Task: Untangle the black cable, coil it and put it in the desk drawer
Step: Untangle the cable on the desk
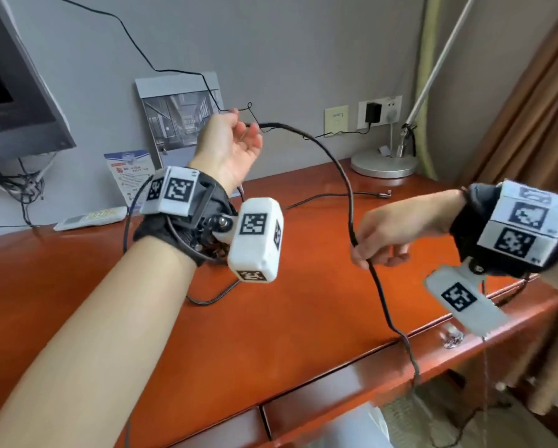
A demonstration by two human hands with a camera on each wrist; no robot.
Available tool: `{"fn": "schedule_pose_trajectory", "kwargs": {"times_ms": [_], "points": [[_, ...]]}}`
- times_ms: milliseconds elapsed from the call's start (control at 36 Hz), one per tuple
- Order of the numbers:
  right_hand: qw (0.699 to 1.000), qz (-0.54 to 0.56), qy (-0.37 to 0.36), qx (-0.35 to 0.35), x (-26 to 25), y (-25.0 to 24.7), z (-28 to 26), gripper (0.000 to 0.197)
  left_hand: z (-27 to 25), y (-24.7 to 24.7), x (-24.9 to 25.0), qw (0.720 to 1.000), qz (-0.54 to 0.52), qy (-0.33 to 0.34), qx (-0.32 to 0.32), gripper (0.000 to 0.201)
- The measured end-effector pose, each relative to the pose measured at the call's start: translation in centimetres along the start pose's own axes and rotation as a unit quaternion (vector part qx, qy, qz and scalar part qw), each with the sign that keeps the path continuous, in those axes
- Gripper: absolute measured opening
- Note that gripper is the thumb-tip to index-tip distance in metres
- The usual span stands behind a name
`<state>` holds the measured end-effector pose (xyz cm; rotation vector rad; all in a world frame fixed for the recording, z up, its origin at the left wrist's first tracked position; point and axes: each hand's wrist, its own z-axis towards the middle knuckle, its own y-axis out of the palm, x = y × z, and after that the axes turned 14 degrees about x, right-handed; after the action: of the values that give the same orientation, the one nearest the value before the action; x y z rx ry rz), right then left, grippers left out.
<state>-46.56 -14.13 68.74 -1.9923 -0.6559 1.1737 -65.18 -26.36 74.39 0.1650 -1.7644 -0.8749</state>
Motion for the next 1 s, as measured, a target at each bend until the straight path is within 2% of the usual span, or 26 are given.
{"fn": "schedule_pose_trajectory", "kwargs": {"times_ms": [83,167,222,278,333,361,417,500,556,611,667,722,778,833,917,1000], "points": [[0.982,0.124,-0.05,0.13,-1.4,-2.7,-0.3,0.023,-0.2,-0.5,-0.7,0.993,0.117,-0.002,-0.021,0.015],[0.937,0.239,-0.07,0.246,-3.0,-5.4,0.6,0.025,-1.1,-0.9,-3.1,0.959,0.255,-0.049,-0.111,0.019],[0.899,0.306,-0.073,0.306,-4.3,-7.3,1.4,0.025,-2.1,-0.8,-5.0,0.918,0.321,-0.09,-0.217,0.026],[0.864,0.355,-0.08,0.348,-5.4,-8.9,2.1,0.025,-3.4,-0.6,-6.7,0.856,0.378,-0.119,-0.331,0.033],[0.845,0.369,-0.078,0.38,-6.1,-10.4,2.4,0.027,-4.6,-0.3,-7.7,0.803,0.426,-0.123,-0.397,0.031],[0.841,0.363,-0.075,0.393,-6.3,-11.0,2.6,0.027,-5.1,-0.1,-8.0,0.792,0.44,-0.113,-0.408,0.027],[0.838,0.358,-0.078,0.404,-6.3,-11.9,2.7,0.027,-5.3,0.4,-8.2,0.798,0.443,-0.084,-0.401,0.023],[0.839,0.374,-0.078,0.388,-5.5,-12.5,2.7,0.03,-4.7,1.6,-7.2,0.841,0.396,-0.022,-0.369,0.024],[0.858,0.361,-0.062,0.36,-4.2,-12.4,2.5,0.027,-4.1,2.7,-5.8,0.875,0.354,0.026,-0.329,0.026],[0.893,0.306,-0.048,0.327,-2.9,-11.8,2.1,0.021,-3.3,4.1,-4.2,0.9,0.319,0.078,-0.286,0.029],[0.935,0.245,-0.048,0.253,-1.8,-10.6,1.6,0.026,-2.6,5.4,-2.5,0.914,0.299,0.128,-0.243,0.031],[0.97,0.19,-0.054,0.139,-1.0,-9.4,1.1,0.032,-1.7,6.4,-1.1,0.914,0.299,0.187,-0.2,0.034],[0.988,0.134,-0.052,0.049,-0.5,-8.4,1.1,0.038,-0.9,7.0,0.0,0.908,0.303,0.244,-0.155,0.037],[0.995,0.083,-0.05,0.009,-0.4,-7.8,1.5,0.033,-0.1,7.4,0.9,0.902,0.298,0.289,-0.119,0.039],[0.998,0.037,-0.054,0.018,-0.9,-7.2,2.6,0.017,0.8,7.6,2.1,0.901,0.281,0.323,-0.074,0.038],[0.99,0.078,-0.074,0.091,-1.9,-7.2,3.8,0.016,1.5,7.3,2.9,0.916,0.246,0.315,-0.044,0.033]]}}
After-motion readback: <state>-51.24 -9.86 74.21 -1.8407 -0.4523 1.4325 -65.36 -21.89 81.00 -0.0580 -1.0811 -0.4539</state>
